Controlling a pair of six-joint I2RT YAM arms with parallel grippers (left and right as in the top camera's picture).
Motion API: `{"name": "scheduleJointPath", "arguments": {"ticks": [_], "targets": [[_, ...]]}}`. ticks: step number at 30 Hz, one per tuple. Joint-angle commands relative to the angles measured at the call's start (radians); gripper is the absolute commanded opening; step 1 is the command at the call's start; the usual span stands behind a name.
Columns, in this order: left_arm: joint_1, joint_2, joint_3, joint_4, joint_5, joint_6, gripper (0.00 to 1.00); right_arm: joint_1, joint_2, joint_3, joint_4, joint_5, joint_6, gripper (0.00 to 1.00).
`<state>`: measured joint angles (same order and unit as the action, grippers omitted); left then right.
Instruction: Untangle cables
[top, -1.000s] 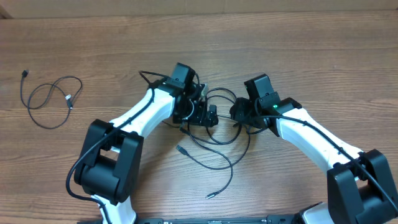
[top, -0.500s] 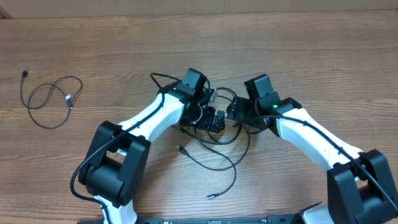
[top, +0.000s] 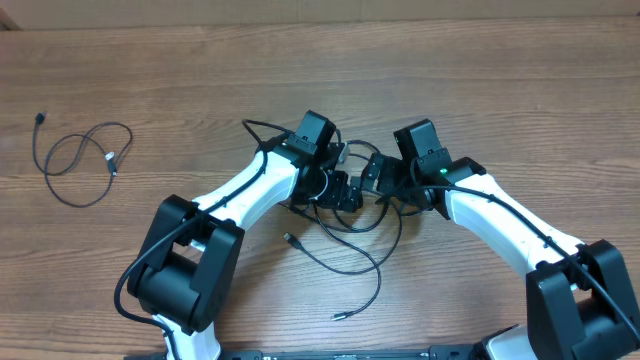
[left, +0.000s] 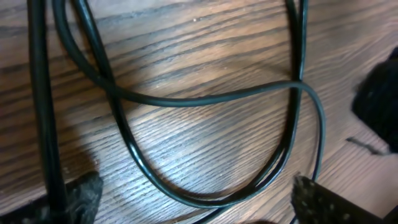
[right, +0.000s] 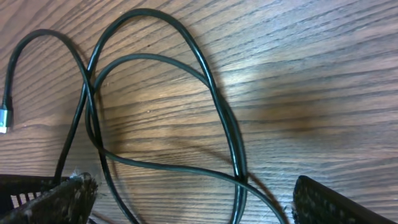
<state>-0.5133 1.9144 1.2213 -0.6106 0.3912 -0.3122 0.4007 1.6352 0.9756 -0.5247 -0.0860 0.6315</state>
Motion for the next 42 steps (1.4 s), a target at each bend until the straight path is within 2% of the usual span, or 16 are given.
{"name": "scheduleJointPath", "arguments": {"ticks": [1, 7, 11, 13, 20, 21, 25, 27, 35, 38, 39, 42], "targets": [[-0.023, 0.010, -0.009, 0.006, 0.009, -0.007, 0.86, 0.003, -0.015, -0.002, 0.004, -0.001, 0.001, 1.00], [-0.035, 0.010, -0.009, 0.008, 0.008, -0.006, 0.74, 0.003, -0.015, -0.002, 0.004, -0.001, 0.000, 1.00], [-0.038, 0.010, -0.009, 0.008, 0.008, -0.006, 0.51, 0.003, -0.015, -0.002, 0.004, -0.001, 0.001, 1.00], [-0.039, 0.010, -0.009, 0.007, 0.009, -0.006, 0.45, 0.003, -0.015, -0.002, 0.004, -0.001, 0.001, 1.00], [-0.037, 0.010, -0.009, -0.018, 0.009, -0.006, 0.45, 0.003, -0.015, -0.002, 0.004, -0.001, 0.001, 1.00], [-0.037, 0.010, -0.009, -0.013, 0.008, -0.006, 0.42, 0.003, -0.015, -0.002, 0.004, -0.001, 0.000, 1.00], [-0.037, 0.010, -0.009, -0.013, 0.008, -0.006, 0.12, 0.003, -0.015, -0.002, 0.003, -0.001, 0.000, 1.00], [-0.039, 0.010, -0.009, -0.014, 0.009, -0.011, 0.04, 0.003, -0.015, -0.002, 0.002, -0.001, 0.000, 1.00], [-0.065, 0.010, -0.009, -0.014, 0.005, -0.010, 0.04, 0.003, -0.015, -0.002, -0.016, 0.084, 0.001, 1.00], [-0.081, 0.010, -0.009, -0.017, -0.013, -0.010, 0.05, 0.003, -0.015, -0.002, -0.044, 0.177, 0.005, 1.00], [-0.090, 0.010, -0.009, -0.017, -0.022, -0.010, 0.05, 0.001, -0.015, -0.002, -0.095, 0.278, 0.085, 1.00], [-0.102, 0.010, -0.009, -0.017, -0.051, -0.010, 0.04, -0.011, -0.015, -0.002, -0.175, 0.398, 0.239, 1.00]]}}
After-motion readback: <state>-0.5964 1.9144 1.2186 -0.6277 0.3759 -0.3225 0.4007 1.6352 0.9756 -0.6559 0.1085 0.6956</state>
